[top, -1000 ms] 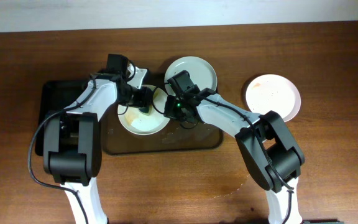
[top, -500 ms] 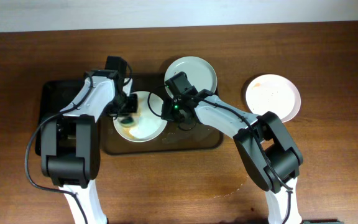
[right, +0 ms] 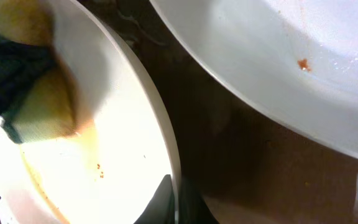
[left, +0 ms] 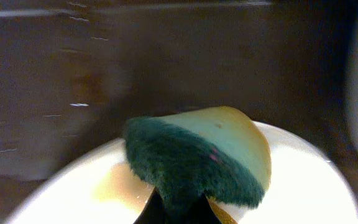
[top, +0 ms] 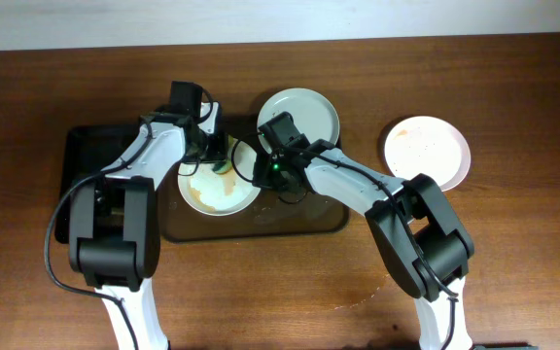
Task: Clean dirty plates on tray and stack at the side
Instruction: 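Scrub the tilted plate with the sponge in the left gripper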
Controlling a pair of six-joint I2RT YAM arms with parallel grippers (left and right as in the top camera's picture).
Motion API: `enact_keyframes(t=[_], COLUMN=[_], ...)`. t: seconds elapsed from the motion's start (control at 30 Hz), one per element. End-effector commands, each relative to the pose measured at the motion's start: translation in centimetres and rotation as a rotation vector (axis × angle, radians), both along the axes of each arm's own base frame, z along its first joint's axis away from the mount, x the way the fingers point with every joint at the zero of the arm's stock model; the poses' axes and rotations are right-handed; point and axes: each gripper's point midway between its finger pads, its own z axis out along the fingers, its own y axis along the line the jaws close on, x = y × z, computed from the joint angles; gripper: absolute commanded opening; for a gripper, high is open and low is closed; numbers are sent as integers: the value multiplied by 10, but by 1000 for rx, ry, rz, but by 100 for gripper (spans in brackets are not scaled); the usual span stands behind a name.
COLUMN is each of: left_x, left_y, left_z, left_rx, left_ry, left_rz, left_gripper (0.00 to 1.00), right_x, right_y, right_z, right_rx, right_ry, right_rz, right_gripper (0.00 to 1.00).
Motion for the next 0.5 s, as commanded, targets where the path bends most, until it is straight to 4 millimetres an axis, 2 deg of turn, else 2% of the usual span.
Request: enact_keyframes(t=[0.0, 0.1, 0.2, 0.23, 0.27, 0.33, 0.4, 0.47], left_x=[-27, -57, -87, -94, -102, -105, -93, -78], left_y=[73, 96, 90, 74, 38, -2, -28, -33], left_z=[-20, -18, -20, -23, -25, -19, -9, -4], left_rx=[354, 473, 471, 397, 206, -29, -206, -268], left_ry=[109, 211, 336, 380, 433, 445, 396, 338], left_rz=[252, 364, 329, 242, 102, -17, -69, -69], left_gripper=[1, 1, 1, 1, 1, 1, 1, 1], right_x=[0, -1, -2, -2, -3, -3, -3, -4], right_y=[-2, -2, -1, 0, 0, 1, 1, 1], right_z=[-8, -8, -7, -7, -7, -7, -7, -7], right_rx=[-12, -9, -1, 3, 5, 6, 6, 8], right_ry=[10, 13, 17, 20, 21, 20, 20, 21], right_rz=[9, 12, 16, 19, 20, 27, 28, 30], right_gripper=[4, 4, 4, 4, 4, 4, 4, 4])
